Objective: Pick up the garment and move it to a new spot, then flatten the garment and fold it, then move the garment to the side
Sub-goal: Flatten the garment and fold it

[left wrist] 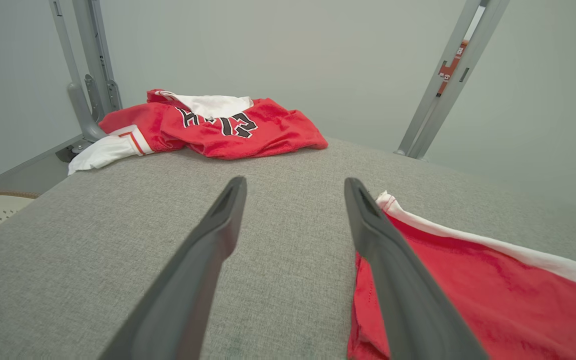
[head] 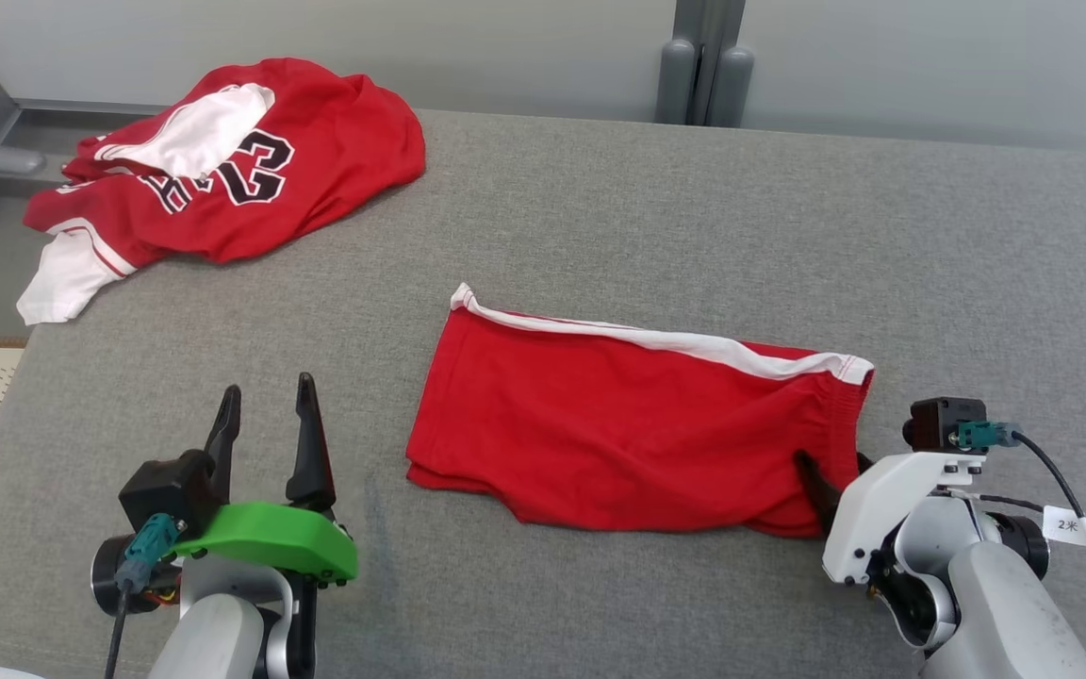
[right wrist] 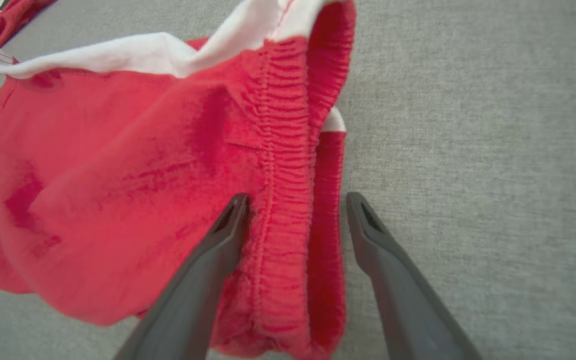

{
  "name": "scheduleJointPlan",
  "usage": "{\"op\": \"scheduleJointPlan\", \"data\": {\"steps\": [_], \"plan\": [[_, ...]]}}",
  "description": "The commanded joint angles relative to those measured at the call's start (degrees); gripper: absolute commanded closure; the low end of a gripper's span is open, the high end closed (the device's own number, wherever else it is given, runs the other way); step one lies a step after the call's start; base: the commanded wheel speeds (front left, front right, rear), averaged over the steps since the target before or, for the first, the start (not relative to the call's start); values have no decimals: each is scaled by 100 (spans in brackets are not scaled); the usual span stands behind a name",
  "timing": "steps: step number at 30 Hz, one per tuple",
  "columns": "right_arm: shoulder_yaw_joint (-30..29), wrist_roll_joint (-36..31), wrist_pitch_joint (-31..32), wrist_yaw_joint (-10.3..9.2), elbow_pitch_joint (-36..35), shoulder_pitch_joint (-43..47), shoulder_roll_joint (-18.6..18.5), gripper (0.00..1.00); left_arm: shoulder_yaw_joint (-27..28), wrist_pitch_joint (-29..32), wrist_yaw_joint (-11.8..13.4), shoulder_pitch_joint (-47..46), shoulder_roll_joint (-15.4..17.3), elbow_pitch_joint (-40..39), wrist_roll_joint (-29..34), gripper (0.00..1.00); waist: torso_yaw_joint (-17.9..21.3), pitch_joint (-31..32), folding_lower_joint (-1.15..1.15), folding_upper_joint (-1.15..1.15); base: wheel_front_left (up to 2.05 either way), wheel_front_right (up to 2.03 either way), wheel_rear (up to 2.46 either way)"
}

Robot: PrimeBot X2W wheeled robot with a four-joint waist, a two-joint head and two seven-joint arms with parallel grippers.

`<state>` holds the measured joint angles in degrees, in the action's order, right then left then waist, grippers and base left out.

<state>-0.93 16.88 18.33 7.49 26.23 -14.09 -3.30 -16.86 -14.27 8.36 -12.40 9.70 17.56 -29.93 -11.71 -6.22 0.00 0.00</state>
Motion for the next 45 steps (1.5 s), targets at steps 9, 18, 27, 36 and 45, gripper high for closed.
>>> {"op": "scheduleJointPlan", "data": {"steps": [9, 18, 27, 36, 45], "plan": [[184, 453, -293, -3, 529, -338, -199, 100, -136, 19, 19, 121, 51, -62, 90, 0, 218, 62, 0, 0, 0, 0, 0], [-14, 674, -260, -3, 515, -454, -1037, 100, -189, 52, 72, 65, 52, -101, 83, 0, 690, 10, 0, 0, 0, 0, 0], [39, 1702, 149, 1, -33, -345, -1025, 100, -278, 49, 70, -46, -19, -8, 83, 0, 891, -43, 0, 0, 0, 0, 0], [714, 2758, 584, 1, -1402, -96, -838, 100, -353, 59, 44, -113, -37, 46, 73, 0, 548, 19, 0, 0, 0, 0, 0], [1235, 2728, 637, 1, -1469, -257, -409, 100, -378, 24, 48, -131, -80, 43, 22, 0, 0, -51, 0, 0, 0, 0, 0]]}}
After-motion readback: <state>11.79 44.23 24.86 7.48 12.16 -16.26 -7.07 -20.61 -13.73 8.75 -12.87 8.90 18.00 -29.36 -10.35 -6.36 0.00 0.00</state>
